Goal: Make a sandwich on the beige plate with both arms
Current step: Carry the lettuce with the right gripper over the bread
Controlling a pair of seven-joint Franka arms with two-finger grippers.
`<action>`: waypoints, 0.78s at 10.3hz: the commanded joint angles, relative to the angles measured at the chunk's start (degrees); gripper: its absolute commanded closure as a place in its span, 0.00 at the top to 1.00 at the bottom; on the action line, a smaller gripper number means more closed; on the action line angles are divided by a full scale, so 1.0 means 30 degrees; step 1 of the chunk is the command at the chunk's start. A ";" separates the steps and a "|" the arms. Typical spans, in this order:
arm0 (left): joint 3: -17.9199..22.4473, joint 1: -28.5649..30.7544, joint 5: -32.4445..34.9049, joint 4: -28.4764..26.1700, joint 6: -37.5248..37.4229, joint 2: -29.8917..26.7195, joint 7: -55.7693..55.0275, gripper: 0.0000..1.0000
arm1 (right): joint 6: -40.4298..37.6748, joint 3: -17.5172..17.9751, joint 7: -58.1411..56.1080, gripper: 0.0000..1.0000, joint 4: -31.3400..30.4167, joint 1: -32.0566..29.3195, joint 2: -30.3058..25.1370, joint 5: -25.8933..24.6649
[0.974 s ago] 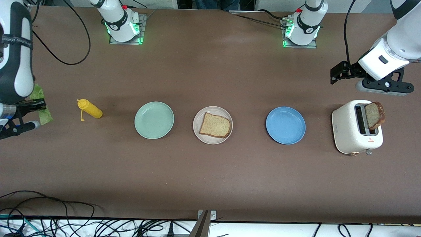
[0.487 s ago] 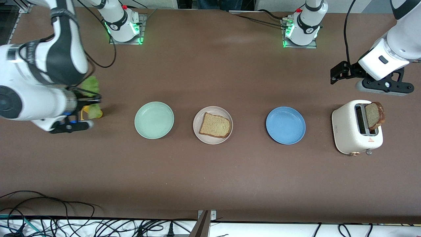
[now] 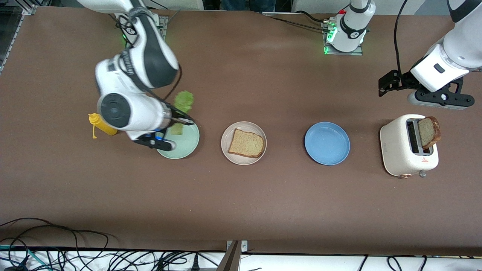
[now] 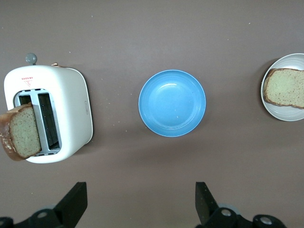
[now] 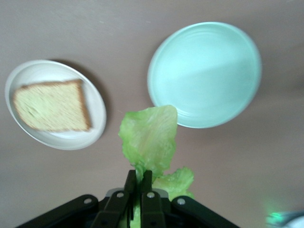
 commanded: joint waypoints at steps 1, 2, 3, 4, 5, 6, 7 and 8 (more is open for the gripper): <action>-0.0059 -0.0013 0.0325 0.0491 -0.0381 0.0154 0.0022 1.00 | 0.2780 -0.0165 0.2950 0.00 0.0508 0.1012 0.1590 0.1817; -0.0059 -0.0013 0.0325 0.0491 -0.0381 0.0154 0.0022 1.00 | 0.4333 -0.0165 0.3862 0.00 0.0479 0.1568 0.2263 0.2347; -0.0059 -0.0013 0.0325 0.0491 -0.0381 0.0154 0.0022 1.00 | 0.5566 -0.0165 0.4770 0.00 0.0479 0.2124 0.2908 0.2411; -0.0059 -0.0013 0.0325 0.0491 -0.0381 0.0154 0.0022 1.00 | 0.7464 -0.0107 0.5504 0.00 0.0508 0.2594 0.3611 0.2498; -0.0059 -0.0013 0.0325 0.0491 -0.0381 0.0154 0.0022 1.00 | 0.9397 0.0387 0.6323 0.00 0.0479 0.2831 0.4227 0.2702; -0.0059 -0.0013 0.0296 0.0491 -0.0381 0.0154 0.0051 1.00 | 1.0751 0.0856 0.6883 0.00 0.0508 0.2891 0.4668 0.2617; -0.0059 -0.0013 0.0296 0.0491 -0.0381 0.0154 0.0052 1.00 | 1.1315 0.0948 0.6888 0.00 0.0479 0.3095 0.5020 0.2442; -0.0059 -0.0013 0.0296 0.0462 -0.0381 0.0154 0.0052 1.00 | 1.1524 0.0920 0.6888 0.00 0.0479 0.3358 0.5430 0.2412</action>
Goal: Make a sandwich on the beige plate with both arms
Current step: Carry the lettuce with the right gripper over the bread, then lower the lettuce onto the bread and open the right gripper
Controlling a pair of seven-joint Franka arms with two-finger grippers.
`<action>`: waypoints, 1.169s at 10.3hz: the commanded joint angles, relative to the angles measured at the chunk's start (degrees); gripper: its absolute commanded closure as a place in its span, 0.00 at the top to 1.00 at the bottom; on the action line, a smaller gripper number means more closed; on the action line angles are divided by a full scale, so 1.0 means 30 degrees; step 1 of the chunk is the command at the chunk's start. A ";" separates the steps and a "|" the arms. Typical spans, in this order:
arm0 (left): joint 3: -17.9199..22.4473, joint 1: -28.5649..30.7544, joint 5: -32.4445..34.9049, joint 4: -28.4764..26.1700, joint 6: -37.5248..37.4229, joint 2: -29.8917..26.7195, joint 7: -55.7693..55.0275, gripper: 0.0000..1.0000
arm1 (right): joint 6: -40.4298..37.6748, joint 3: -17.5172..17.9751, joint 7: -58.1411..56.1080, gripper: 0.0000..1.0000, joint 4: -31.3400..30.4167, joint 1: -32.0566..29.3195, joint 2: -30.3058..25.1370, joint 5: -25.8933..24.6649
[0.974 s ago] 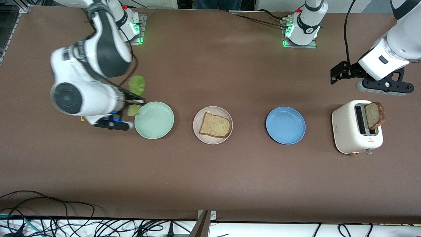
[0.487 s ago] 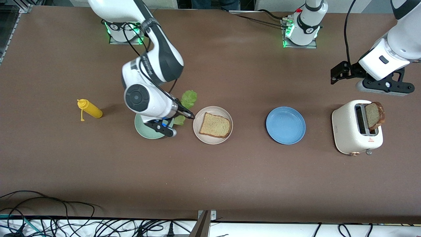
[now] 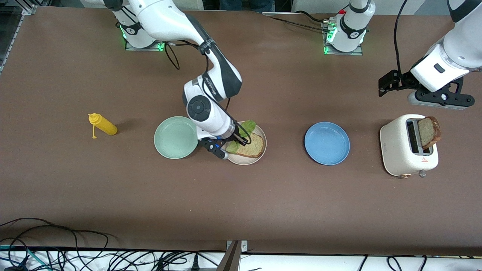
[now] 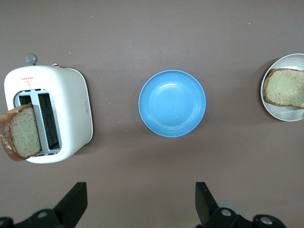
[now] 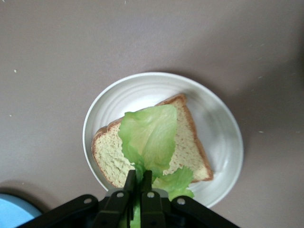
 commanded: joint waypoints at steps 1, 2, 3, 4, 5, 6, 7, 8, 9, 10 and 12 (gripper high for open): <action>-0.0056 -0.0011 0.0296 0.0439 -0.0376 0.0145 0.0051 1.00 | 0.1012 -0.0055 0.0313 0.00 0.0469 0.0386 0.0792 -0.0150; -0.0056 -0.0011 0.0296 0.0439 -0.0376 0.0145 0.0051 1.00 | 0.1192 -0.0055 0.0313 0.00 0.0440 0.0417 0.0939 -0.0531; -0.0056 -0.0011 0.0296 0.0439 -0.0376 0.0145 0.0051 1.00 | 0.1223 -0.0055 0.0313 0.00 0.0294 0.0417 0.1057 -0.0651; -0.0056 -0.0011 0.0296 0.0468 -0.0376 0.0145 0.0051 1.00 | 0.1281 -0.0113 0.0284 0.00 0.0351 0.0417 0.1174 -0.0913; -0.0056 -0.0011 0.0267 0.0439 -0.0376 0.0145 0.0051 1.00 | 0.1282 -0.0113 0.0312 0.00 0.0352 0.0417 0.1175 -0.2047; -0.0056 0.0018 0.0122 0.0439 -0.0376 0.0145 0.0051 1.00 | 0.1282 -0.0084 0.0342 0.00 0.0352 0.0417 0.1175 -0.2377; -0.0056 0.0018 0.0120 0.0468 -0.0376 0.0145 0.0051 1.00 | 0.1282 -0.0084 0.0342 0.26 0.0352 0.0446 0.1146 -0.2409; -0.0056 0.0018 0.0120 0.0468 -0.0376 0.0203 0.0051 1.00 | 0.1282 -0.0084 0.0342 0.63 0.0352 0.0446 0.1146 -0.2381; -0.0056 0.0018 0.0120 0.0468 -0.0376 0.0203 0.0051 1.00 | 0.1282 -0.0084 0.0458 0.66 0.0352 0.0417 0.1146 -0.2293; -0.0056 0.0018 0.0120 0.0468 -0.0376 0.0203 0.0051 1.00 | 0.1282 -0.0084 0.0720 0.74 0.0410 0.0417 0.1146 -0.2264; -0.0056 0.0018 0.0120 0.0468 -0.0376 0.0204 0.0051 1.00 | 0.1137 -0.0113 0.0753 0.77 0.0498 0.0388 0.0972 -0.2264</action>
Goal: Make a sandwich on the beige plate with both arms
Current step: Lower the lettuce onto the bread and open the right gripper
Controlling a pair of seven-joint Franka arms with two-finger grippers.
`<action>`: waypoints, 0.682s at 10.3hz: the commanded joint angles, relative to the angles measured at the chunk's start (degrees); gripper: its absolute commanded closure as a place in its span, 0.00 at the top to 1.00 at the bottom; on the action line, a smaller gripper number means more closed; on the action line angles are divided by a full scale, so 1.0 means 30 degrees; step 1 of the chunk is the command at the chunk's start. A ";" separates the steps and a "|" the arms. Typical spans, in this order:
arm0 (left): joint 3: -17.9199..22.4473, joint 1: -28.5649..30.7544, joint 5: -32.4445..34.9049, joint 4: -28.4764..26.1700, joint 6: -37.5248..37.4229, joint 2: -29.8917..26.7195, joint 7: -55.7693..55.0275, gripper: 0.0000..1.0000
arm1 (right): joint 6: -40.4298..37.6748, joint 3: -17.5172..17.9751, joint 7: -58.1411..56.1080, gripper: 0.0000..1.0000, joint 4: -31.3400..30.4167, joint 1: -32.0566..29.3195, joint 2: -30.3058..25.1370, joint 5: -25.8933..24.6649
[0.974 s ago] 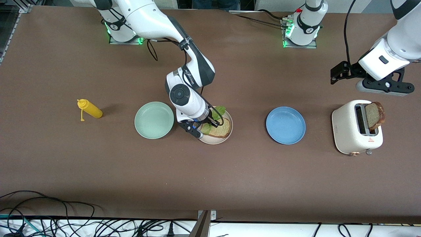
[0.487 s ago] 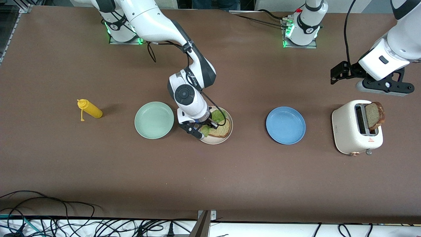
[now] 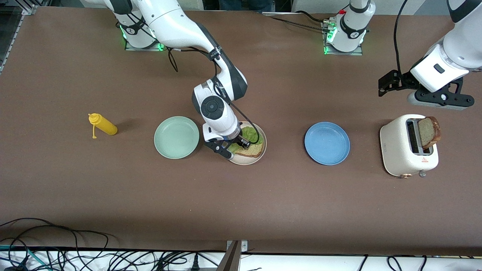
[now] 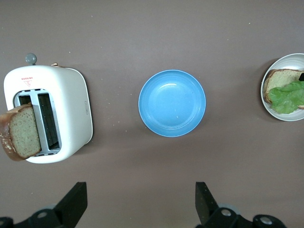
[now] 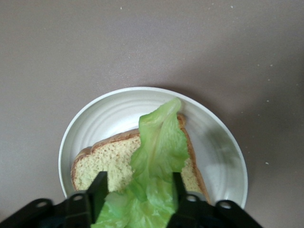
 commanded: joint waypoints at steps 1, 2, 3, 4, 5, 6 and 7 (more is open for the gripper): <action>-0.0054 -0.0008 0.0121 0.0464 -0.0369 0.0210 0.0051 1.00 | -0.0223 -0.0145 0.0463 0.79 0.0470 -0.0012 -0.0017 -0.0228; -0.0054 0.0021 0.0121 0.0464 -0.0369 0.0182 0.0051 1.00 | -0.0572 -0.0232 0.0434 0.85 0.0500 -0.0099 -0.0192 -0.0257; -0.0054 -0.0008 0.0121 0.0464 -0.0369 0.0181 0.0051 1.00 | -0.1445 -0.0523 0.0405 0.94 0.0877 -0.0129 -0.0426 -0.0257; -0.0054 0.0021 0.0121 0.0464 -0.0369 0.0210 0.0051 1.00 | -0.2962 -0.0816 0.0317 0.97 0.1693 -0.0275 -0.0544 -0.0257; -0.0054 -0.0008 0.0121 0.0464 -0.0369 0.0211 0.0051 1.00 | -0.4660 -0.0848 0.0316 1.00 0.2716 -0.0682 -0.0574 -0.0257; -0.0054 0.0021 0.0121 0.0464 -0.0369 0.0211 0.0051 1.00 | -0.6388 -0.0848 0.0026 1.00 0.3306 -0.1034 -0.0864 -0.0402; -0.0054 -0.0008 0.0121 0.0464 -0.0369 0.0211 0.0051 1.00 | -0.7652 -0.0790 -0.1224 1.00 0.3312 -0.1618 -0.1534 -0.0432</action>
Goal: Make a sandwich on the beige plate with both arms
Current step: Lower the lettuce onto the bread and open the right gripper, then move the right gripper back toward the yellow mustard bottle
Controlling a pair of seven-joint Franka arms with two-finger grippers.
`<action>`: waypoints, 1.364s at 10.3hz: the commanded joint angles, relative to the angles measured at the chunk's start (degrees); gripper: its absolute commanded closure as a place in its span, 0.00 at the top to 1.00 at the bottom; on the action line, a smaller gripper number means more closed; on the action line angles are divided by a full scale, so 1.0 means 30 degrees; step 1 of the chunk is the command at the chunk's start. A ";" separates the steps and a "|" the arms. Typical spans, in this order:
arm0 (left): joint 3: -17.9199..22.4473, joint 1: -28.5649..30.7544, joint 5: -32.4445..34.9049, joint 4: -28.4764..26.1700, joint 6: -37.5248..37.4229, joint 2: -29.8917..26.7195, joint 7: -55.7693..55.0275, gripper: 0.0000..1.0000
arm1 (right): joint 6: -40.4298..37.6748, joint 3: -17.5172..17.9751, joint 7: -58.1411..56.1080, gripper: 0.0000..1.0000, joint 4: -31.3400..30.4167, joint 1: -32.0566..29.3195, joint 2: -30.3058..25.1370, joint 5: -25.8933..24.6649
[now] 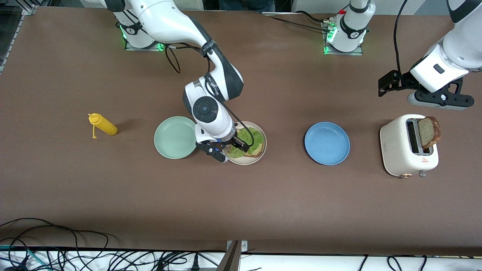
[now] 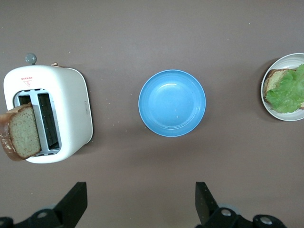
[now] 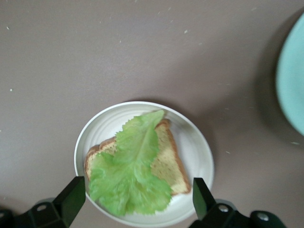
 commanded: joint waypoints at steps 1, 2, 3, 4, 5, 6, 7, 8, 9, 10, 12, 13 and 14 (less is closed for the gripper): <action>-0.0052 0.0023 0.0122 0.0464 -0.0368 0.0198 0.0051 1.00 | -0.3220 0.0262 -0.2675 1.00 0.0409 -0.1255 -0.1388 -0.0402; -0.0052 -0.0005 0.0122 0.0464 -0.0368 0.0198 0.0051 1.00 | -0.5177 -0.0666 -0.4606 1.00 0.0408 -0.1434 -0.1830 -0.0664; -0.0052 0.0023 0.0122 0.0464 -0.0368 0.0198 0.0051 1.00 | -0.7052 -0.1661 -0.7613 1.00 0.0379 -0.1435 -0.2444 -0.0666; -0.0052 -0.0005 0.0122 0.0464 -0.0368 0.0198 0.0051 1.00 | -0.8927 -0.2744 -1.0224 1.00 0.0379 -0.1435 -0.3030 -0.0637; -0.0052 0.0023 0.0122 0.0464 -0.0368 0.0198 0.0051 1.00 | -1.0599 -0.4002 -1.2629 1.00 0.0321 -0.1435 -0.3500 -0.0637; -0.0052 -0.0005 0.0122 0.0464 -0.0368 0.0198 0.0051 1.00 | -1.1834 -0.5552 -1.5582 1.00 -0.0115 -0.1435 -0.3853 -0.0637; -0.0052 -0.0006 0.0122 0.0464 -0.0368 0.0198 0.0051 1.00 | -1.2253 -0.6815 -1.8251 1.00 -0.1134 -0.1406 -0.4494 -0.0666; -0.0052 0.0023 0.0122 0.0464 -0.0368 0.0198 0.0051 1.00 | -1.2257 -0.7872 -2.0482 1.00 -0.2421 -0.1435 -0.5255 -0.0724; -0.0052 -0.0005 0.0122 0.0464 -0.0368 0.0198 0.0051 1.00 | -1.2257 -0.9071 -2.2825 1.00 -0.3304 -0.1406 -0.5610 -0.0928; -0.0052 0.0023 0.0122 0.0464 -0.0368 0.0198 0.0051 1.00 | -1.2257 -1.0301 -2.5430 1.00 -0.3980 -0.1406 -0.5614 -0.1104; -0.0052 0.0023 0.0122 0.0464 -0.0368 0.0198 0.0051 1.00 | -1.1442 -1.2355 -3.0412 1.00 -0.5736 -0.1406 -0.5614 -0.0961; -0.0052 -0.0005 0.0122 0.0464 -0.0368 0.0198 0.0051 1.00 | -1.0799 -1.3032 -3.2785 1.00 -0.6498 -0.1406 -0.5643 -0.0930; -0.0052 0.0023 0.0122 0.0464 -0.0368 0.0198 0.0051 1.00 | -1.0067 -1.3531 -3.4781 1.00 -0.7434 -0.1435 -0.5643 -0.0814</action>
